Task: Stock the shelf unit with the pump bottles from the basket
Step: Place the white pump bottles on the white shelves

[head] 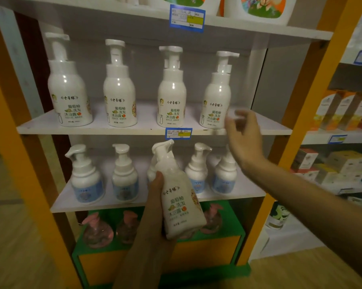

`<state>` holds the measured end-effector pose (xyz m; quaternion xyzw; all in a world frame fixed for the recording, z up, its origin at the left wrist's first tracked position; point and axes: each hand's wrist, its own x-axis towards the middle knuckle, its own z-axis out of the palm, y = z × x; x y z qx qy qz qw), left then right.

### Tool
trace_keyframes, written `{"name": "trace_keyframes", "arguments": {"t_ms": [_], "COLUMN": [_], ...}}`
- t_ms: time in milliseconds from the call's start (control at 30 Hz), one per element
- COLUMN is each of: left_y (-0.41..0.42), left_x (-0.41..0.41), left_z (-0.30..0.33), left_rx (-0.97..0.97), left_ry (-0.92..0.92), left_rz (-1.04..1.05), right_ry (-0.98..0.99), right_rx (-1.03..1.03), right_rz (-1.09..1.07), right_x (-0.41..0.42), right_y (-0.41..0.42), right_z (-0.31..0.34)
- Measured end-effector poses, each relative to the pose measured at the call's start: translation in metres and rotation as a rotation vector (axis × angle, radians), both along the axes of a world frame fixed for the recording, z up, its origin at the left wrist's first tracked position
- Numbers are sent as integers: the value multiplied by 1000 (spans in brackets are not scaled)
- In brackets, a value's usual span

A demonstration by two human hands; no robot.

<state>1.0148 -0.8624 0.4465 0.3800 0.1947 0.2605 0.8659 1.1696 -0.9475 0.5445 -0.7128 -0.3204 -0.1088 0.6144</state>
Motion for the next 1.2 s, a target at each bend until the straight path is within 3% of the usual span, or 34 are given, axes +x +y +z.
{"name": "trace_keyframes", "arguments": {"t_ms": [167,300,500,700,833,967,1200], "left_y": [-7,-15,-24,-21,-12,-6,-10], "left_x": [-7,-3,2,1,2,5,10], "left_z": [-5,0,6,12,7,1,-6], "left_rx": [56,65,96,48,194,93,110], "left_ry": [-50,-10,102,7,13,49,108], "left_rz": [-103,-38,47,-31,14,59,9], "right_ry": [261,444,337,290,175,42,-80], "right_rx": [-262,-277,-386,-250,-71,81,114], "right_rz": [517,671,518,432,326,185,-131], "right_x": [-64,-81,-85,-84,-75,-39,46], "right_y": [-45,-52,-41,-39,-46,-56,-55], "right_z": [-64,-80,-91,-98,-91,-62,-6]}}
